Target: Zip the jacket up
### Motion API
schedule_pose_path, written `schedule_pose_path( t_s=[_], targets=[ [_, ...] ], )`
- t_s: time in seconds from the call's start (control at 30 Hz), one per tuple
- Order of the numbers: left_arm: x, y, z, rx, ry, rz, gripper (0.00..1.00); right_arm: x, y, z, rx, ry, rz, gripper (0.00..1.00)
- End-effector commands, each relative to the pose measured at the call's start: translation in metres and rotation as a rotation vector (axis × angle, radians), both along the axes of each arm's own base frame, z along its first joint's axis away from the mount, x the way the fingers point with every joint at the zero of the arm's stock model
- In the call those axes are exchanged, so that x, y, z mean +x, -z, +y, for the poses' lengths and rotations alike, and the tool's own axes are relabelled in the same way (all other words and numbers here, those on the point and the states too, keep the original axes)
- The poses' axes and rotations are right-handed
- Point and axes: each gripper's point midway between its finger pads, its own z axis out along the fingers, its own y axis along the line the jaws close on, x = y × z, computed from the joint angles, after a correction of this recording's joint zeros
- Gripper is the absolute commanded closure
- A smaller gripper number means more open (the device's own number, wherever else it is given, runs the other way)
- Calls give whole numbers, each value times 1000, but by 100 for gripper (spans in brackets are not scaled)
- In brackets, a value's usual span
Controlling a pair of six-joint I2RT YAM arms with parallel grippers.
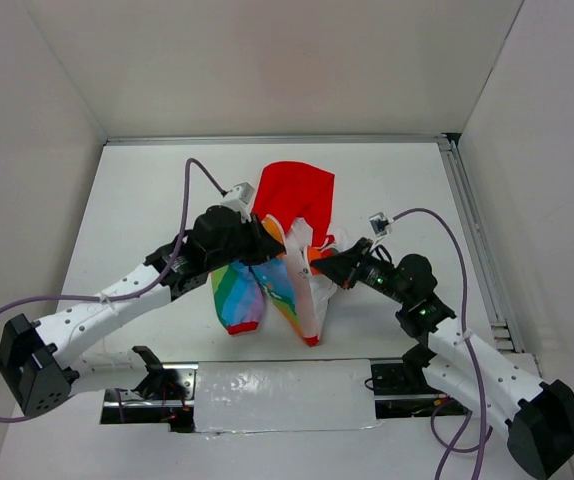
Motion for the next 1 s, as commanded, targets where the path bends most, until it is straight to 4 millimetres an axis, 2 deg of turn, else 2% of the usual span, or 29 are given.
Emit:
schedule_pose_path(
  t_s=[0.0, 0.07, 0.17, 0.37, 0.57, 0.97],
  targets=[
    [-1, -39, -15, -149, 48, -67, 100, -3, -25, -1, 126, 11, -59, 100],
    [-6, -41, -16, -182, 60, -46, 100, 1, -21, -2, 147, 39, -33, 100],
    [-11, -51, -24, -249, 110, -87, 100, 1, -25, -3, 224, 56, -22, 100],
    [-19, -40, -29, -258, 154, -70, 100, 2, -32, -2, 285, 90, -7, 100],
    [-24, -41, -28, -272, 155, -68, 100, 6, -32, -7, 287, 131, -7, 100],
    [-27, -41, -34, -285, 167, -55, 100, 4, -31, 0, 261, 109, -22, 100]
  ],
)
